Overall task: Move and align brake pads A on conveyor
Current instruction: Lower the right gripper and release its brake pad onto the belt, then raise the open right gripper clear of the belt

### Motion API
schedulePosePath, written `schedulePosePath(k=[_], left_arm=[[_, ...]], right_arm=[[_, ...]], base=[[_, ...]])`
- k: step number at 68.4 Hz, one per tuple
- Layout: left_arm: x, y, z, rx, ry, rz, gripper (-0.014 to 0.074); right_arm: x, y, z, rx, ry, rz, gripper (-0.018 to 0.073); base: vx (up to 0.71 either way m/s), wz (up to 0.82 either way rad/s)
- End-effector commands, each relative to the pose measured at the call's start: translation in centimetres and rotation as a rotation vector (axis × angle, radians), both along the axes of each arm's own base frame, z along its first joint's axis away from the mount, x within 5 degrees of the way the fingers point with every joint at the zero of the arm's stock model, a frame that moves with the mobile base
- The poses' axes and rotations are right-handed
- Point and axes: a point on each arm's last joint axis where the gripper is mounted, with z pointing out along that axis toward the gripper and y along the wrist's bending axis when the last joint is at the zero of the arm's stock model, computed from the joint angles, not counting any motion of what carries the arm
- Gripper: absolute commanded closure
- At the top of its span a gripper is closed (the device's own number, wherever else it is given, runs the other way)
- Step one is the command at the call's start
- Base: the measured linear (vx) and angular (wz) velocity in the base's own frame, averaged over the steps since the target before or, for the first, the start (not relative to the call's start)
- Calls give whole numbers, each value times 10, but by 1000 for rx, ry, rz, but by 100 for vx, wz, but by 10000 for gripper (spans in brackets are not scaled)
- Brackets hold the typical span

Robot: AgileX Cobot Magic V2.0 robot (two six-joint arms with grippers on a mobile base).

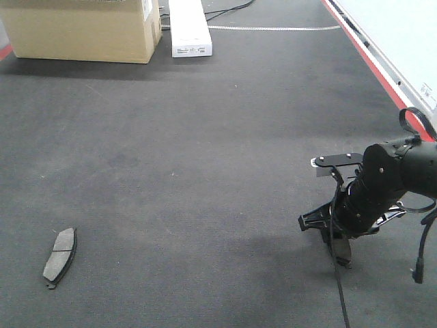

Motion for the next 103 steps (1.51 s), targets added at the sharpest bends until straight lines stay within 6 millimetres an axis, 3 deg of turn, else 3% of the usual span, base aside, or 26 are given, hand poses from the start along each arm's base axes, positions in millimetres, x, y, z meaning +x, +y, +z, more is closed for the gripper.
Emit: schedulePosePath(k=[1,12,24,36,53,67,76,90,103], left_arm=[[3,-1,14,-21,-89,-6,163],[3,-1,14,-21,-89,-6,163],[3,-1,14,-21,-89,-6,163],[3,-1,14,-21,-89,-6,163],[3,-1,14,-21,-89,-6,163],[3,-1,14,-21,-89,-6,163],[3,-1,14,-21,-89,-6,163],[3,-1,14,-21,-89,-6,163],[3,-1,14,-21,-89,-6,163]], right_arm=[[8,0,26,14,-131,16,172],[4,0,43,21,-188,26,127],[-20,-5,87,47,-333,31,127],[-74,-16,128,93,-566,34,127],[-158,-32,158,160,-871,32,127],[-220,-44,153,199,-1082,35,127],[-250,-50,134,209,-1150,36,127],[-270,-54,117,215,-1202,37,127],[-272,-55,116,217,-1205,37,127]], base=[[0,0],[0,0],[0,0],[0,0],[0,0],[0,0],[0,0],[0,0],[0,0]])
